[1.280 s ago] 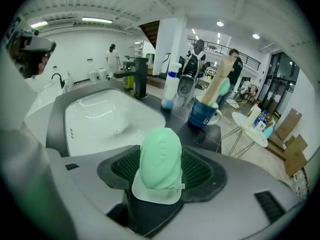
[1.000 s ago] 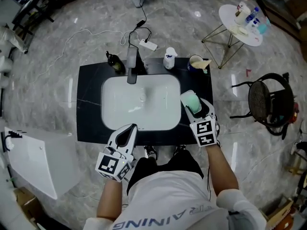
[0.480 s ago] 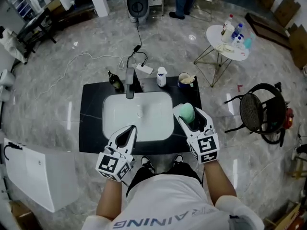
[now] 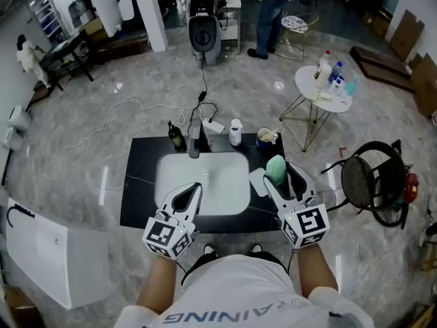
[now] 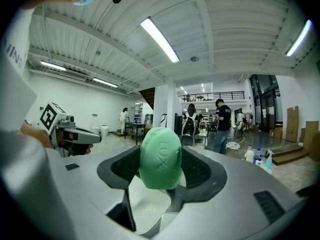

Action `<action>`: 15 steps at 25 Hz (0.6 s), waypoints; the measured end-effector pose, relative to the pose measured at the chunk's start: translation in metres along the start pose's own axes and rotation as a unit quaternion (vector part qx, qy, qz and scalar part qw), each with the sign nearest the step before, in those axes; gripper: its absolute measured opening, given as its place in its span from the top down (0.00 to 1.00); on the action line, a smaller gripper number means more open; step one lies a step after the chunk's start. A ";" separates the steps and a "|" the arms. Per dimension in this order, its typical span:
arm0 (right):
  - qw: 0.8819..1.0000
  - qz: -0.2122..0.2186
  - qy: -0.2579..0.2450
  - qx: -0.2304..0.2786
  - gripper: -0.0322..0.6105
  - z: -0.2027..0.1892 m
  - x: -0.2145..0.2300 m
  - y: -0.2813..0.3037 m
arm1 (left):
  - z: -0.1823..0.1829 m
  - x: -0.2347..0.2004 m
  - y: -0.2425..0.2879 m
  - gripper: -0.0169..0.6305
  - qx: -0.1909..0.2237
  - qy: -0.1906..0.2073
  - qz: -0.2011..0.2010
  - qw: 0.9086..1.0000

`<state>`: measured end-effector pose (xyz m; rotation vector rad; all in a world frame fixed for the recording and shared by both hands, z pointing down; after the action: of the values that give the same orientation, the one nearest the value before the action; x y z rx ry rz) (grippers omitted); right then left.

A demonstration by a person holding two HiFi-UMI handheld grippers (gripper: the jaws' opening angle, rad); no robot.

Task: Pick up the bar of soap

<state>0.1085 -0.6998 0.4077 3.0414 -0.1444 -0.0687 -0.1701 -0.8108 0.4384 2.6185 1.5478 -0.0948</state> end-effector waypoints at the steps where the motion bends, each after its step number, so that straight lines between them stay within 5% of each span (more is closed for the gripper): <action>1: 1.000 0.002 -0.003 0.007 0.53 0.005 -0.002 -0.002 | 0.003 0.000 -0.002 0.97 0.003 0.003 0.000 1.000; 15: 0.998 0.010 -0.032 0.044 0.53 0.026 -0.014 -0.017 | 0.026 0.003 -0.004 0.97 0.038 0.023 0.000 0.999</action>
<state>0.0951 -0.6841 0.3806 3.1257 -0.1862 -0.1620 -0.1724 -0.8094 0.4122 2.6974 1.5890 -0.0974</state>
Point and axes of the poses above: the fingertips, and each gripper's own axes: y forward along the fingers, x to its right, z out of its top, the point moved 10 cm from there along -y, backward along the fingers, and after that the axes turned 5 degrees about x, right-handed, at the moved point
